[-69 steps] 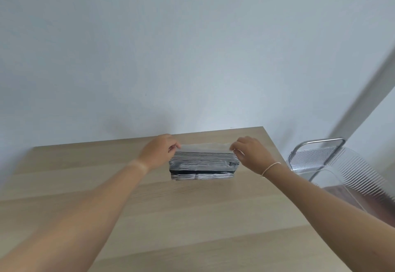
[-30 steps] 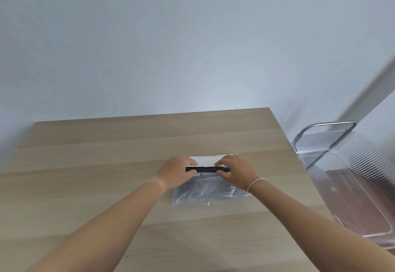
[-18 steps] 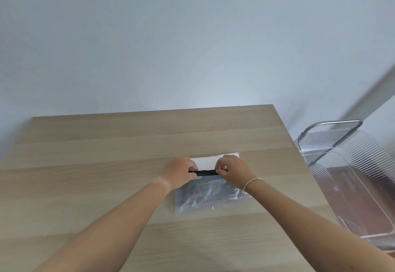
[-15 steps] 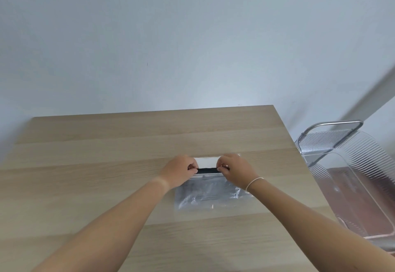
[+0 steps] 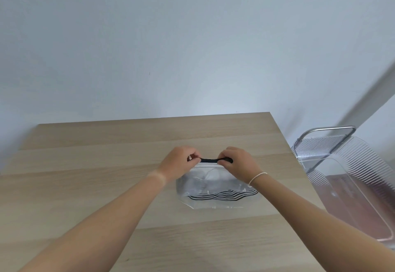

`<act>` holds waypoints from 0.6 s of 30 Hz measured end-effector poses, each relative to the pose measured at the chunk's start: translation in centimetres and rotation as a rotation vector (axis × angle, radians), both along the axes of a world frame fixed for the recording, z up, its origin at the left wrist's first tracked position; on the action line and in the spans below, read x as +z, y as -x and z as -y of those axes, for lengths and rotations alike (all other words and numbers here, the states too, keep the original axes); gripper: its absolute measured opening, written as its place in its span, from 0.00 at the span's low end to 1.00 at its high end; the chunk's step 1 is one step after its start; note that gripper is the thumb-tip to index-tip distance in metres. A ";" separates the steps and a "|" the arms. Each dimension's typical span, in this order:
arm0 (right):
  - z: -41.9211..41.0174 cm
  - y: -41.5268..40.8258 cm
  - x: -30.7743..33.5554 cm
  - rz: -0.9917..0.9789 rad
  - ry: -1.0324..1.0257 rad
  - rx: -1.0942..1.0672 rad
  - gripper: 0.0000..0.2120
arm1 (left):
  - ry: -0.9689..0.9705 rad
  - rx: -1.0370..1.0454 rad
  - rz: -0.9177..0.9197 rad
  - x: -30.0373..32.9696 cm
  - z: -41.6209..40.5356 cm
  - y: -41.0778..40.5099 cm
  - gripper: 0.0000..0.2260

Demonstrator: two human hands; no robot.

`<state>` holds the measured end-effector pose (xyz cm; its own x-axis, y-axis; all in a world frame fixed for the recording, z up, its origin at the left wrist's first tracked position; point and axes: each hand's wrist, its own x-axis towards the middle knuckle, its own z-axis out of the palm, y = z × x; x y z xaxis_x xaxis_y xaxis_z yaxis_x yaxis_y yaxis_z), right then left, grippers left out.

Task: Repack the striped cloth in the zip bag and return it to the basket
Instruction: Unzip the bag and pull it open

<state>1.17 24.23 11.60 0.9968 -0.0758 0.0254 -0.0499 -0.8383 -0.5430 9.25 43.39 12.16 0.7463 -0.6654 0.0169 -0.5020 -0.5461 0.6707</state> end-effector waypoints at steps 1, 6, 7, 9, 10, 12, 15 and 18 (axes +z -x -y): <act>0.2 0.1 0.1 0.015 0.003 -0.016 0.06 | 0.013 0.002 -0.036 0.1 -0.1 0.0 0.04; 1.0 0.7 0.4 0.061 -0.006 -0.082 0.06 | -0.033 -0.029 -0.176 0.8 -0.5 -0.1 0.05; 0.9 0.8 0.4 0.059 -0.007 -0.084 0.06 | -0.036 -0.039 -0.180 0.9 -0.6 0.0 0.05; 0.9 0.9 0.5 0.062 -0.002 -0.092 0.06 | -0.043 -0.063 -0.184 1.2 -0.5 0.2 0.05; 0.9 0.9 0.5 0.065 0.006 -0.097 0.06 | -0.048 -0.071 -0.181 1.3 -0.5 0.3 0.05; 1.1 0.9 0.6 0.066 0.030 -0.100 0.07 | -0.055 -0.053 -0.150 1.4 -0.5 0.4 0.05; 0.9 1.1 0.6 0.053 0.045 -0.104 0.07 | -0.071 0.026 0.030 1.5 -0.2 0.7 0.05; 0.7 1.1 0.7 0.073 0.033 -0.141 0.07 | -0.097 0.129 0.313 1.6 0.3 1.3 0.07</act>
